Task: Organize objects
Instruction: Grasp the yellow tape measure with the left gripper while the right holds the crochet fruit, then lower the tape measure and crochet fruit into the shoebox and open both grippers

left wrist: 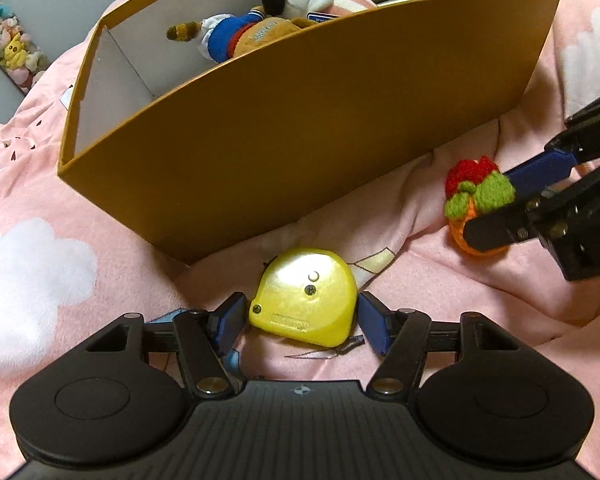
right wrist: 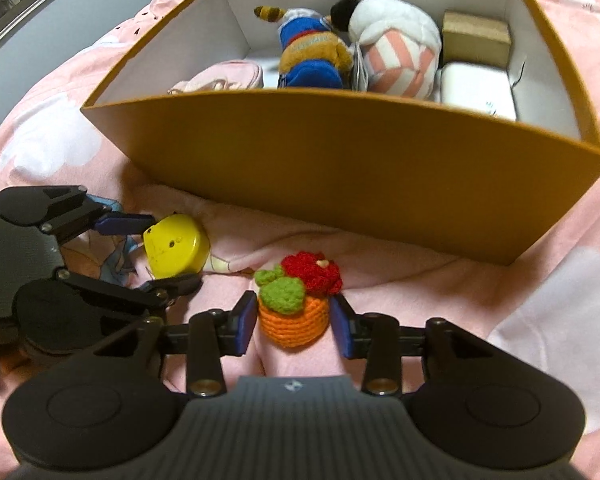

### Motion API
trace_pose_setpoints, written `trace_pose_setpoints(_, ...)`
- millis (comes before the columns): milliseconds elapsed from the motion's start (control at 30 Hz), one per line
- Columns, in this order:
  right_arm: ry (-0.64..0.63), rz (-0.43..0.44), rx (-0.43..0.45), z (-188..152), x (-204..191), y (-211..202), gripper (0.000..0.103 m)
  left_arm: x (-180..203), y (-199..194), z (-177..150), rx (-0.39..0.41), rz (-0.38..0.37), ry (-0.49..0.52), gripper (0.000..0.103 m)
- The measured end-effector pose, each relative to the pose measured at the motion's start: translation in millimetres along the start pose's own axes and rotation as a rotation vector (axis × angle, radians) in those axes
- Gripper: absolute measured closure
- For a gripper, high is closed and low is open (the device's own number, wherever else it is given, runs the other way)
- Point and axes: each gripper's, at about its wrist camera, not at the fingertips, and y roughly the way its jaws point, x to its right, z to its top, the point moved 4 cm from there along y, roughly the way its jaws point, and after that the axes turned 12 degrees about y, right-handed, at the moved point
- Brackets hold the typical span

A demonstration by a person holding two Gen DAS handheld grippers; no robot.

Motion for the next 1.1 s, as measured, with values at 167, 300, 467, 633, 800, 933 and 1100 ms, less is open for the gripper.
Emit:
trace_pose_setpoints(167,0.0,0.004,0.001,0,0,1,0.061,0,2,0,0.007,-0.013,-0.005,0.035)
trace_pose_setpoints(300,-0.002,0.002,0.003,0,0,0,0.061,0,0,-1,0.02,-0.008,-0.008,0.036)
trace_pose_setpoints(467,-0.012,0.0,0.013,0,-2,-7,0.061,-1,-17,-2,0.075,-0.02,-0.025,0.038)
trace_pose_setpoints(633,-0.023,0.0,0.028,1,-5,-19,0.062,-5,-34,-1,0.12,-0.041,-0.07,0.039)
trace_pose_setpoints(800,-0.009,0.036,0.055,2,-8,-40,0.062,-18,-58,6,0.182,-0.063,-0.149,0.039)
trace_pose_setpoints(933,-0.004,0.087,0.084,3,-13,-64,0.062,-21,-85,16,0.251,-0.063,-0.162,0.039)
trace_pose_setpoints(1100,-0.01,0.168,0.143,15,-22,-103,0.062,-27,-120,31,0.34,-0.035,-0.105,0.039)
